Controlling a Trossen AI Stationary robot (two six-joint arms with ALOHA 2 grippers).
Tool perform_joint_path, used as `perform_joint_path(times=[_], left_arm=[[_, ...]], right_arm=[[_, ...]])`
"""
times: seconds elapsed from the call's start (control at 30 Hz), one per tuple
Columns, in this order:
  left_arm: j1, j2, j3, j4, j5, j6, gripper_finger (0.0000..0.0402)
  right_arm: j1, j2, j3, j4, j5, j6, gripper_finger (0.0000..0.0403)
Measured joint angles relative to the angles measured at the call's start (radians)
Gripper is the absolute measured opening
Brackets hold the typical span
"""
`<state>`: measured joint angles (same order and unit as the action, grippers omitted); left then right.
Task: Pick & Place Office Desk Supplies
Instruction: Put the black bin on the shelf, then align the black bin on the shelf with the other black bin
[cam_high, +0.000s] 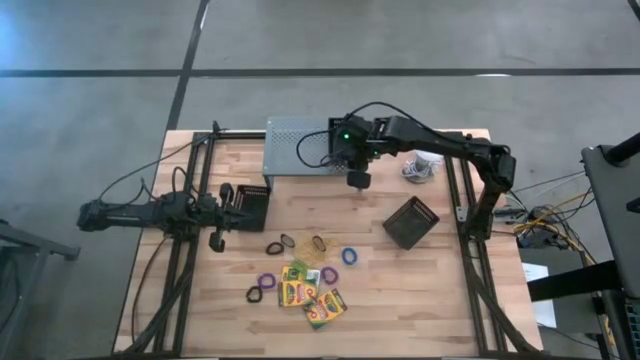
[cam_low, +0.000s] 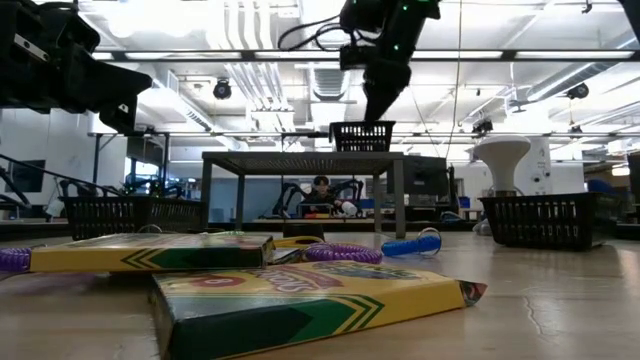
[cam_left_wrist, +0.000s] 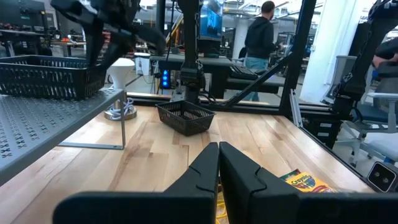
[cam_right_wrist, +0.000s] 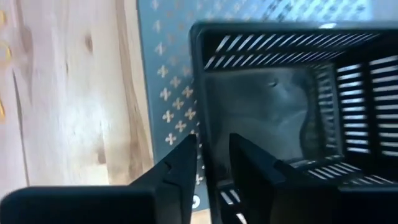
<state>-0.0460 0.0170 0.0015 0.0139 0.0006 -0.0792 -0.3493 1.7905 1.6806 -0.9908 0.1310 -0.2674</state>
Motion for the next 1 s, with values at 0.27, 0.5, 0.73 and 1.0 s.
perform_joint_path(times=[0.27,0.5,0.73,1.0], left_arm=[[0.000,0.000,0.000,0.000,0.000,0.000,0.0019],[0.000,0.000,0.000,0.000,0.000,0.000,0.0019],[0.000,0.000,0.000,0.000,0.000,0.000,0.0019],[0.000,0.000,0.000,0.000,0.000,0.000,0.0019]], right_arm=[[0.021,-0.016,0.155,-0.131,0.002,0.086,0.0135],[0.143,-0.146,0.133,-0.330,0.114,0.290,0.0117],[0.338,-0.401,-0.221,-0.317,0.161,0.644,0.0088],[0.534,-0.634,-0.702,-0.093,0.086,1.041,0.0095]])
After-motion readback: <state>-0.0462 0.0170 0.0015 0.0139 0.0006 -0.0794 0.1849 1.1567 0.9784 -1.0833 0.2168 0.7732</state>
